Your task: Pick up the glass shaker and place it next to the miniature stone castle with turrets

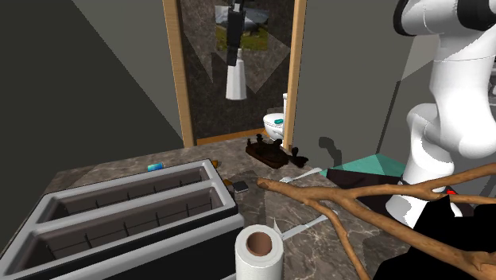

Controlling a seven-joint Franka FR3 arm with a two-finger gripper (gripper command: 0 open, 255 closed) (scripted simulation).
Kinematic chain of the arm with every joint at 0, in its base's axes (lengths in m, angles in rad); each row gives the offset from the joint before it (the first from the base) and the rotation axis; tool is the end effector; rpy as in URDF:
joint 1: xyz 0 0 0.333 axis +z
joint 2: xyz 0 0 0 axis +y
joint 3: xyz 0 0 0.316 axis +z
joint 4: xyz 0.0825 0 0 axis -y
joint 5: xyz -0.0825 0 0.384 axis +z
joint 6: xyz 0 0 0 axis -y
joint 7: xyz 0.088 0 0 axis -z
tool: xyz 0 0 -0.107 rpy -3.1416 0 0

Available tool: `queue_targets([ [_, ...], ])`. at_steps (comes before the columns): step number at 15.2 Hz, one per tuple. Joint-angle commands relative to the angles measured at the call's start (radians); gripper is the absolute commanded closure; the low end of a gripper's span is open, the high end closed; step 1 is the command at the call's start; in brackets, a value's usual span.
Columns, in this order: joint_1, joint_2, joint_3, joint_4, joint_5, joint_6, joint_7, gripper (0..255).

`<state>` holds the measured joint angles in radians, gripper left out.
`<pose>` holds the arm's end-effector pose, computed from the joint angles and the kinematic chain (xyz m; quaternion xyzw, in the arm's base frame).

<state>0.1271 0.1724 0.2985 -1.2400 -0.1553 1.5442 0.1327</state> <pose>0.5618 0.2140 0.6822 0.9872 0.1342 0.0808 0.0312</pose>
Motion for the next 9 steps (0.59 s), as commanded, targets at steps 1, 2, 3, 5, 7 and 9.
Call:
queue_targets([
  [1,0.007,0.020,0.002,0.057,-0.007,-0.038,0.001,255],
  [2,0.010,0.031,0.003,0.086,-0.011,-0.057,0.000,255],
  [3,0.014,0.042,0.004,0.117,-0.016,-0.077,0.000,255],
  [5,0.023,0.068,0.005,0.183,-0.026,-0.118,-0.001,255],
  [7,0.035,0.099,0.007,0.258,-0.038,-0.164,-0.002,255],
  [9,0.046,0.126,0.007,0.321,-0.049,-0.200,-0.003,255],
])
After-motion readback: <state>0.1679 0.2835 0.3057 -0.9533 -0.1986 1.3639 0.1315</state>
